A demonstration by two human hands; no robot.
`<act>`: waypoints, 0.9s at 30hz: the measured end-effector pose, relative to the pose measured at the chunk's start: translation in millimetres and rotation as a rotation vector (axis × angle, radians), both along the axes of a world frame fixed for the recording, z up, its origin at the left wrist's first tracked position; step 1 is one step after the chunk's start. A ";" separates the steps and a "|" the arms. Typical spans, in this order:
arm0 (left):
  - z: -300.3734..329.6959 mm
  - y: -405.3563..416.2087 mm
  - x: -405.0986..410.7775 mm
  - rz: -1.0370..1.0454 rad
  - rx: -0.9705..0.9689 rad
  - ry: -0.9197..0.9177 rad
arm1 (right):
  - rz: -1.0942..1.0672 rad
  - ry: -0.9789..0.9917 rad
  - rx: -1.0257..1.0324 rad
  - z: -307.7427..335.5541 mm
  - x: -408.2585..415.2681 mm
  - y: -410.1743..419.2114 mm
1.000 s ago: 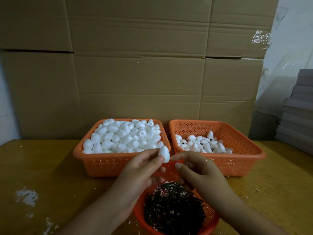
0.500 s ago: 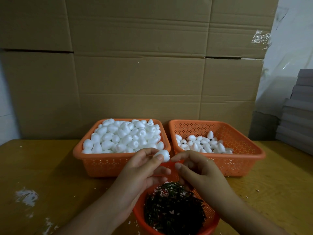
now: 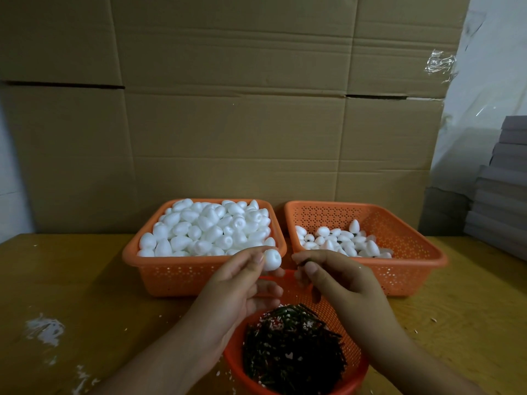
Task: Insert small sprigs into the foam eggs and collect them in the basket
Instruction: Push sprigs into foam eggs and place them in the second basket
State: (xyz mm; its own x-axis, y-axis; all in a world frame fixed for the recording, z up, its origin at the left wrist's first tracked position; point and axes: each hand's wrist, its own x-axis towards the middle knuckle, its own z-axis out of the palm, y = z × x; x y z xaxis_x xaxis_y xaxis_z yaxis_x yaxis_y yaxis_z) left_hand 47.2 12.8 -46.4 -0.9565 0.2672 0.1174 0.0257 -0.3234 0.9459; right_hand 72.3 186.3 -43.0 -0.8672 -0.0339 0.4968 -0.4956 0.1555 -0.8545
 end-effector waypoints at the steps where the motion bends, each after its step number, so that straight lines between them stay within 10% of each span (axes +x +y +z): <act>1: -0.3 -0.3 0.2 -0.001 -0.009 0.000 | -0.004 0.011 -0.009 0.8 1.2 -0.3; 27: -2.6 1.7 4.0 -0.029 -0.155 0.074 | -0.051 -0.039 -0.111 0.3 0.1 -0.4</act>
